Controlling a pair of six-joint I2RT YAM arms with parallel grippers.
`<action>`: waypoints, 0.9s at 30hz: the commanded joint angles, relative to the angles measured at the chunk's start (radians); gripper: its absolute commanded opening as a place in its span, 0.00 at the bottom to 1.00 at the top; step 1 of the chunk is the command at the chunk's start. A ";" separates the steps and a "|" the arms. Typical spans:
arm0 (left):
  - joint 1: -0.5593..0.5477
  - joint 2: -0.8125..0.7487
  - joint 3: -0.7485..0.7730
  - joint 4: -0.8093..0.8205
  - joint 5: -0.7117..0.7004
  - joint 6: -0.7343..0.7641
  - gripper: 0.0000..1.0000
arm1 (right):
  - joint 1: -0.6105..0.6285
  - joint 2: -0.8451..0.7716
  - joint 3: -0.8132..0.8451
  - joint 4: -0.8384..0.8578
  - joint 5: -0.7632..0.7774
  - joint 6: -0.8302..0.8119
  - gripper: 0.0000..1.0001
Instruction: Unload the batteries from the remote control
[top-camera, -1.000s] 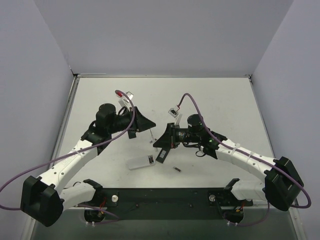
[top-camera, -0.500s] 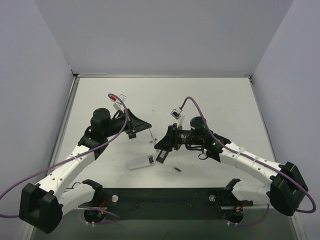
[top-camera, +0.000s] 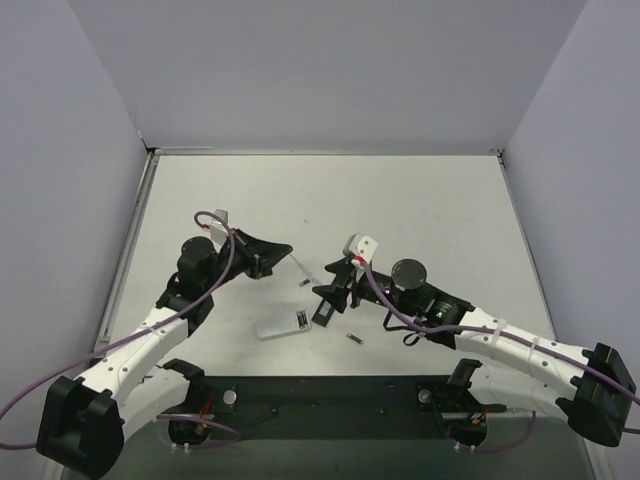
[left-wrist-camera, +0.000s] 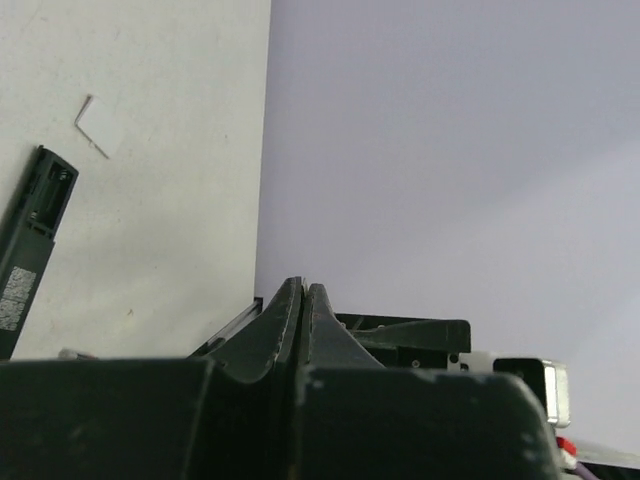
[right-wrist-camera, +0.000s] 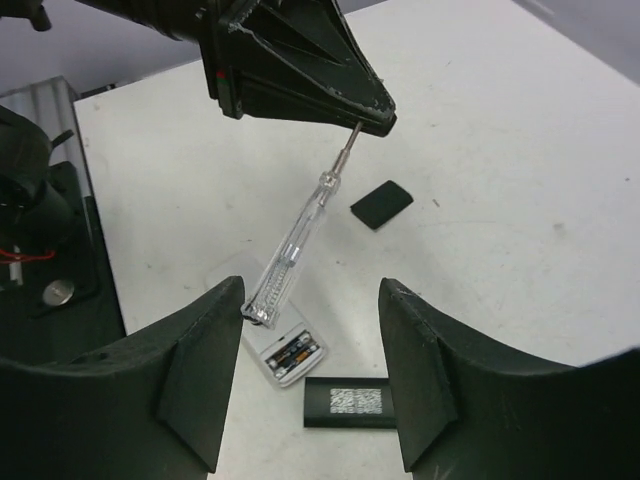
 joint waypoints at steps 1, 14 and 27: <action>0.005 -0.069 0.034 0.035 -0.099 -0.080 0.00 | 0.036 0.025 0.002 0.140 0.098 -0.154 0.50; 0.005 -0.083 0.016 0.049 -0.100 -0.104 0.00 | 0.108 0.065 0.023 0.228 0.178 -0.164 0.44; 0.003 -0.099 -0.046 0.053 -0.097 -0.124 0.00 | 0.150 0.135 0.066 0.262 0.273 -0.187 0.35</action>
